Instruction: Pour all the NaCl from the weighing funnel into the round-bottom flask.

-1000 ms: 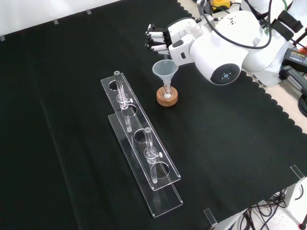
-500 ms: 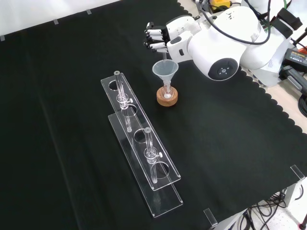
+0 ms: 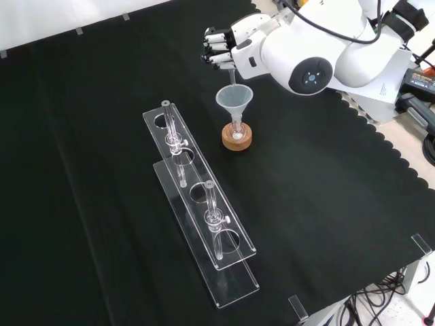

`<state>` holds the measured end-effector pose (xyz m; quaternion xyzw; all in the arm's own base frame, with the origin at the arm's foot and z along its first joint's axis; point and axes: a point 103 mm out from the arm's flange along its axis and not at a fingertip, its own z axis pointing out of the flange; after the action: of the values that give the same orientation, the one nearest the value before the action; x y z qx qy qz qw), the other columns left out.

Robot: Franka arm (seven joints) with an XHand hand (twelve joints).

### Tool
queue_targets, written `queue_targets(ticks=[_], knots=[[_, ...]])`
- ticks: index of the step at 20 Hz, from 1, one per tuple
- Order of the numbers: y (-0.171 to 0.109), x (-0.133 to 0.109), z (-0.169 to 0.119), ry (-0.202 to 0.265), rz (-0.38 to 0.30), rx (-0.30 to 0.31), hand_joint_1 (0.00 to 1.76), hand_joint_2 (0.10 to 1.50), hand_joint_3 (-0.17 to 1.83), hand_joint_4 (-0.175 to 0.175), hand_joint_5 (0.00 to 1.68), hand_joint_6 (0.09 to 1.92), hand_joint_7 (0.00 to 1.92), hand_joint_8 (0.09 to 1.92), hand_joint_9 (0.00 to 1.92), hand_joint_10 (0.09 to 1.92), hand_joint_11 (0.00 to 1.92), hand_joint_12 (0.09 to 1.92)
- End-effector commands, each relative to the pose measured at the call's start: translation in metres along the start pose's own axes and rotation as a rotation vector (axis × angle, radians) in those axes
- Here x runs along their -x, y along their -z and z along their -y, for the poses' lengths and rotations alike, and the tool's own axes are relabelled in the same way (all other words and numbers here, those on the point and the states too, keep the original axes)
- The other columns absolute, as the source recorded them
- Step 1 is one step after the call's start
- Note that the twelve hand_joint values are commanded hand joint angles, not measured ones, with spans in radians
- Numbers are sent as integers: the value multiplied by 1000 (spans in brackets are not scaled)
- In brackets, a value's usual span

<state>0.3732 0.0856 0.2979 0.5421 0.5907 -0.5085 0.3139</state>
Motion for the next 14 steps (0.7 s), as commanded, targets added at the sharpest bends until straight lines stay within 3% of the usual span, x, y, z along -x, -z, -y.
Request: queue_targets(ticks=[1,11,14], knots=[[-6,2,-1,27,-69,16,1129,616,788,115,1208,849,564,664,896,329,821,1012],[-26,19,-3,72,-306,23,1129,617,788,119,1208,849,564,663,895,330,820,1012],[-32,27,-4,79,-416,15,1128,617,788,120,1208,849,564,663,894,330,819,1011]])
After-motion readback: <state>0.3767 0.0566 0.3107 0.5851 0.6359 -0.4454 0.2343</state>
